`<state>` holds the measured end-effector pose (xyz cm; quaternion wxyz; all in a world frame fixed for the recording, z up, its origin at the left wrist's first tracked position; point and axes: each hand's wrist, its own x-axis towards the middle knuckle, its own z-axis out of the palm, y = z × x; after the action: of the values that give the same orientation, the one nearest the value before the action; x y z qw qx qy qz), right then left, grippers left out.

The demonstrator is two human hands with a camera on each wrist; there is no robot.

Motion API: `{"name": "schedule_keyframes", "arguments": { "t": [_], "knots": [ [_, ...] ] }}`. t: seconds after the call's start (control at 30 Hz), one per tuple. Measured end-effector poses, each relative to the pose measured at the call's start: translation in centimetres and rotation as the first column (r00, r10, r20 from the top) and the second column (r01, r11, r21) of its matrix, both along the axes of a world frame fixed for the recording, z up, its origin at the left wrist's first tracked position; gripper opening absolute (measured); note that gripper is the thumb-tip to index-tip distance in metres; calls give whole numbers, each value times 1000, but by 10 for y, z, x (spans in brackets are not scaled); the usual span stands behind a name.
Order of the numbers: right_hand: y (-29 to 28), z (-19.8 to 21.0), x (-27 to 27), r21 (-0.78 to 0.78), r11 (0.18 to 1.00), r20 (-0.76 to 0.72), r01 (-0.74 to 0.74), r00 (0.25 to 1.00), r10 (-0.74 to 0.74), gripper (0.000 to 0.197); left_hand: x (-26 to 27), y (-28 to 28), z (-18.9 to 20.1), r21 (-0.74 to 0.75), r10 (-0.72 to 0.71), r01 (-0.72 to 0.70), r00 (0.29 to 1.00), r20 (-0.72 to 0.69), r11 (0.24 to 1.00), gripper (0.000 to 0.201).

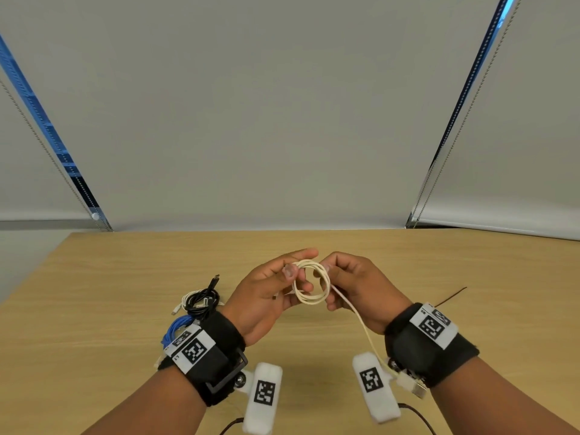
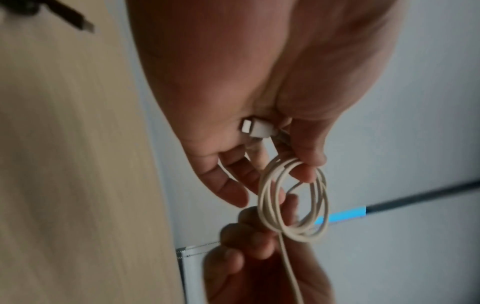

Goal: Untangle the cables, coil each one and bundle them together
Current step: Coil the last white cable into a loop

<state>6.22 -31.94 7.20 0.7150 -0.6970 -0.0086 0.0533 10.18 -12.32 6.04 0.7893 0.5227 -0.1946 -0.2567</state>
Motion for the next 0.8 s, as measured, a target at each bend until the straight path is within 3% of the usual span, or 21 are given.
{"name": "schedule_keyframes", "arguments": {
  "t": [0.07, 0.13, 0.23, 0.33, 0.43, 0.57, 0.67, 0.8],
  "knots": [
    [2, -10, -1, 18, 1000, -56, -21, 998, 22, 14, -2, -3, -1, -112, -31, 22, 997, -74, 993, 19],
    [4, -17, -3, -8, 999, -85, -46, 995, 45, 10, -1, -4, -2, -131, 1, -16, 993, -114, 991, 18],
    [2, -18, -6, -107, 994, -56, -5, 998, 0, 11, 8, -1, -3, 28, 197, -196, 980, -36, 980, 19],
    [-2, -8, -5, -212, 967, 88, 144, 988, -128, 15, 15, 3, -7, 199, 355, -366, 930, 90, 909, 33],
    [4, 0, -5, -393, 917, 158, 72, 987, -10, 13, 14, 0, -15, 269, 400, -436, 898, 182, 859, 33],
    [19, -7, -3, -628, 778, 126, -16, 985, 122, 21, 7, -9, -16, 228, 381, -429, 897, 226, 874, 28],
    [24, -10, -2, -599, 801, 143, 9, 985, 96, 15, 2, -11, -14, 218, 353, -407, 902, 249, 887, 28],
    [25, -11, -2, -390, 920, 67, 32, 998, -7, 13, 4, -9, -19, 282, 384, -498, 844, 373, 820, 21]
  ]
}}
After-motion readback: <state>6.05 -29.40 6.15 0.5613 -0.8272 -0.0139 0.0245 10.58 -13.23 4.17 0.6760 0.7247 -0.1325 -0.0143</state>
